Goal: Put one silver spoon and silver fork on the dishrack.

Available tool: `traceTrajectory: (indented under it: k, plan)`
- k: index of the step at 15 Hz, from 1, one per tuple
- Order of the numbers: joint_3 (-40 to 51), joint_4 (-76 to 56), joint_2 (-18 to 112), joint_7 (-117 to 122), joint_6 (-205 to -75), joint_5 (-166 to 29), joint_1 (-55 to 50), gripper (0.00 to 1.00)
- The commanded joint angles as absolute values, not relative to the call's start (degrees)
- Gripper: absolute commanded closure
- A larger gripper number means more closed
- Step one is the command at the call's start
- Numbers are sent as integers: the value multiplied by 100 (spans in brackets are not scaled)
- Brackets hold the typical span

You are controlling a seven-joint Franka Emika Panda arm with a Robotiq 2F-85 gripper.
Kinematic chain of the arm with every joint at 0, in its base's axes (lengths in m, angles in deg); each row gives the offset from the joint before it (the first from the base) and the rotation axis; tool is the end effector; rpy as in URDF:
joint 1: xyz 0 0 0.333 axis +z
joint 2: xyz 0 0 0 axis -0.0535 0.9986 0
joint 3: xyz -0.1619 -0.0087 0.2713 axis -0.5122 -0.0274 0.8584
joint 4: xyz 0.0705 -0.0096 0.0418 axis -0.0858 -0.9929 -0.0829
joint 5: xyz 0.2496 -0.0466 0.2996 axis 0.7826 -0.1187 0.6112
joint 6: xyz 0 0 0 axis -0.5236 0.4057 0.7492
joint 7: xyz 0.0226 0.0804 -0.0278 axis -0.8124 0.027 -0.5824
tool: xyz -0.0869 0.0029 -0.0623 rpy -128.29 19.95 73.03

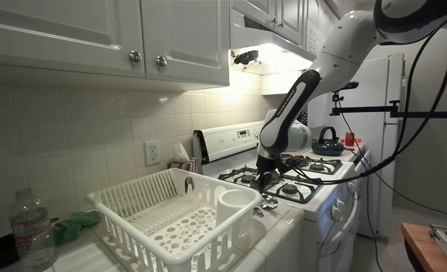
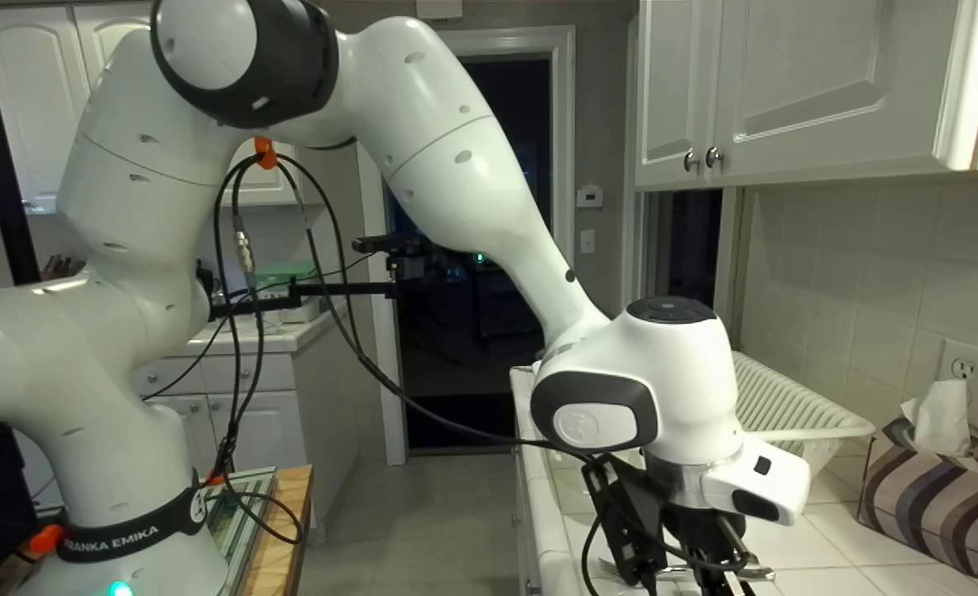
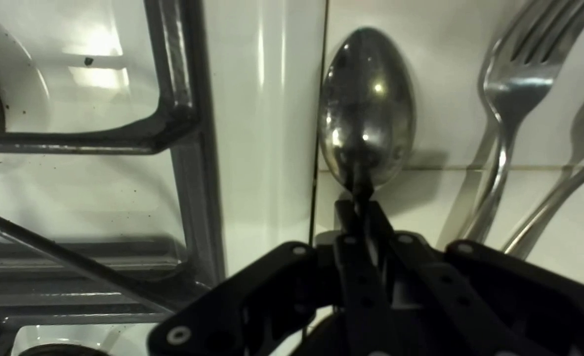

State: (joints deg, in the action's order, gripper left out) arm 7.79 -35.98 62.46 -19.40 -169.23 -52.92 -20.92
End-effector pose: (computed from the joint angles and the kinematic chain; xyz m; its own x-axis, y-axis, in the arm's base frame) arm 0.5689 -0.2119 0.1820 0.9460 -0.2205 0.2374 -0.2219 -0.9748 -0.0214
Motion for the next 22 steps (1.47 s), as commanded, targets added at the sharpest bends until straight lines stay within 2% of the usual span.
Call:
traceTrajectory:
  k: [1, 7, 8, 10, 18, 19, 22]
  plan:
    - [820, -3477, 6248, -1738, -16584, -5475, -2124, 98]
    - [623, -3561, 6172, -1555, -16289, -5596, -1920, 98]
    - [613, -3547, 6180, -1546, -16320, -5606, -1905, 68]
    - [597, -3508, 6205, -1488, -16322, -5637, -1882, 60]
    - [671, -3140, 6408, -1544, -16663, -5627, -1913, 6]
    - [705, -3075, 6452, -1593, -16704, -5621, -1939, 1]
    - [722, -2806, 6648, -1591, -16857, -5635, -1952, 0]
